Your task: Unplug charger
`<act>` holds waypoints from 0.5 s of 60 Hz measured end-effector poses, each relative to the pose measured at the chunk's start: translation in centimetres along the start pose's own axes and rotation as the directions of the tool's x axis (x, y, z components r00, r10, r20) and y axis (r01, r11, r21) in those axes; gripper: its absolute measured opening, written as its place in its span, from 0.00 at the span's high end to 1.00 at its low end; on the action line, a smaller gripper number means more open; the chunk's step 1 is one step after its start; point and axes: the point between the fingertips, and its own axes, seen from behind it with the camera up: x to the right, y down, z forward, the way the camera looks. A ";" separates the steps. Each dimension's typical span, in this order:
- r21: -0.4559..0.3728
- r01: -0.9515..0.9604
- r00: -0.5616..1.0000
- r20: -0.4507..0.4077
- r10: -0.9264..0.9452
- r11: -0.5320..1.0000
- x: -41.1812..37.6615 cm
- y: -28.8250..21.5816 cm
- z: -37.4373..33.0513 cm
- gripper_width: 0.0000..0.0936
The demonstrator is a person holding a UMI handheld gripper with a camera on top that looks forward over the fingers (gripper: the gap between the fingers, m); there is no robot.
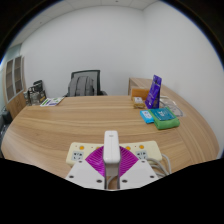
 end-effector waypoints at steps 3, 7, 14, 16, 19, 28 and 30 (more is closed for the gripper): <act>-0.004 0.000 1.000 0.004 0.000 1.000 0.0 -0.2 -0.1 0.86; 0.113 0.000 1.000 -0.002 0.001 0.994 0.3 -4.7 -2.1 0.86; 0.314 0.011 0.999 0.027 -0.021 0.949 -0.2 -15.4 -6.7 0.86; 0.334 -0.037 0.998 0.069 0.015 0.942 0.0 -17.4 -7.5 0.86; 0.358 -0.072 0.996 0.074 0.048 0.931 1.5 -20.0 -8.2 0.86; 0.369 -0.089 0.996 0.014 0.090 0.925 7.9 -20.8 -7.5 0.85; 0.344 -0.097 0.995 0.009 0.100 0.934 9.2 -19.8 -6.6 0.85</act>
